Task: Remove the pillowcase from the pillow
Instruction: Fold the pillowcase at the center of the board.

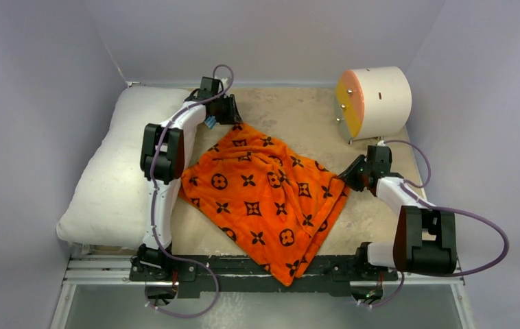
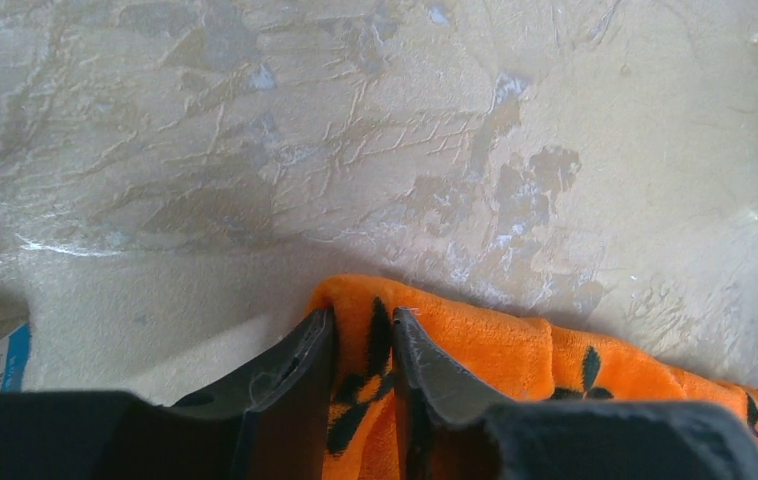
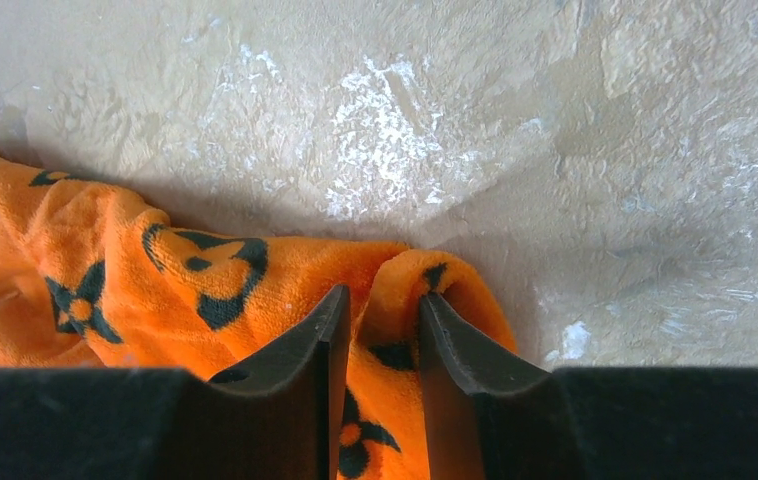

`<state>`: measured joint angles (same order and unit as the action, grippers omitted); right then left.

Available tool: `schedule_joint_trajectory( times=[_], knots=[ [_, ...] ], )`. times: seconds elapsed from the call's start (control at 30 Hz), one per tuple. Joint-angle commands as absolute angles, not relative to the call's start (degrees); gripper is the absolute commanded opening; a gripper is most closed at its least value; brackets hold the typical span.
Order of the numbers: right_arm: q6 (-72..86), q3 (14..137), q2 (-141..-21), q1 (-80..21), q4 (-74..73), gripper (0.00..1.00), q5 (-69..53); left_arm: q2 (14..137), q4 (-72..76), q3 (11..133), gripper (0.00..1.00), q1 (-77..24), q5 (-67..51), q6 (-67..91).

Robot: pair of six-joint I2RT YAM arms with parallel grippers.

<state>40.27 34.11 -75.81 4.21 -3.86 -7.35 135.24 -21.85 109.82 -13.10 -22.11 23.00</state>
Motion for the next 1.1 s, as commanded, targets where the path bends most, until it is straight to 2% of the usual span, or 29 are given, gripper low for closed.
schedule_joint_trajectory(
  times=[0.0, 0.07, 0.1, 0.2, 0.23, 0.4, 0.6, 0.83, 1.07],
  knots=[
    [39.5, 33.4, -75.1, 4.5, -2.1, 0.31, -8.7, 133.4, -22.0, 111.4, 0.24, -13.6, -23.1, 22.9],
    [39.4, 33.3, -75.0, 4.5, -1.9, 0.29, -8.8, 133.3, -22.5, 111.9, 0.19, -13.6, -23.4, 22.9],
    [39.4, 33.2, -75.0, 4.6, -1.8, 0.25, -8.9, 133.4, -22.7, 112.3, 0.15, -13.6, -23.5, 22.9],
    [39.4, 33.6, -74.8, 4.8, -2.1, 0.05, -9.1, 133.6, -23.8, 113.9, 0.00, -13.6, -23.1, 22.7],
    [39.4, 33.8, -74.4, 5.1, -2.3, 0.00, -9.0, 133.7, -24.4, 114.6, 0.00, -13.5, -22.6, 22.4],
    [37.8, 34.4, -70.8, 10.1, -3.8, 0.00, -9.7, 134.3, -25.6, 117.7, 0.00, -11.8, -19.1, 23.0],
    [34.6, 35.8, -69.4, 17.1, -4.2, 0.00, -12.9, 132.1, -22.8, 115.8, 0.00, -10.1, -14.9, 24.3],
    [33.9, 38.4, -73.1, 19.1, -1.3, 0.00, -16.4, 128.4, -18.5, 111.6, 0.00, -9.6, -10.0, 26.3],
    [29.9, 43.2, -71.7, 19.8, -1.7, 0.00, -17.2, 122.5, -9.3, 105.9, 0.00, -9.2, -10.9, 28.3]
  ],
)
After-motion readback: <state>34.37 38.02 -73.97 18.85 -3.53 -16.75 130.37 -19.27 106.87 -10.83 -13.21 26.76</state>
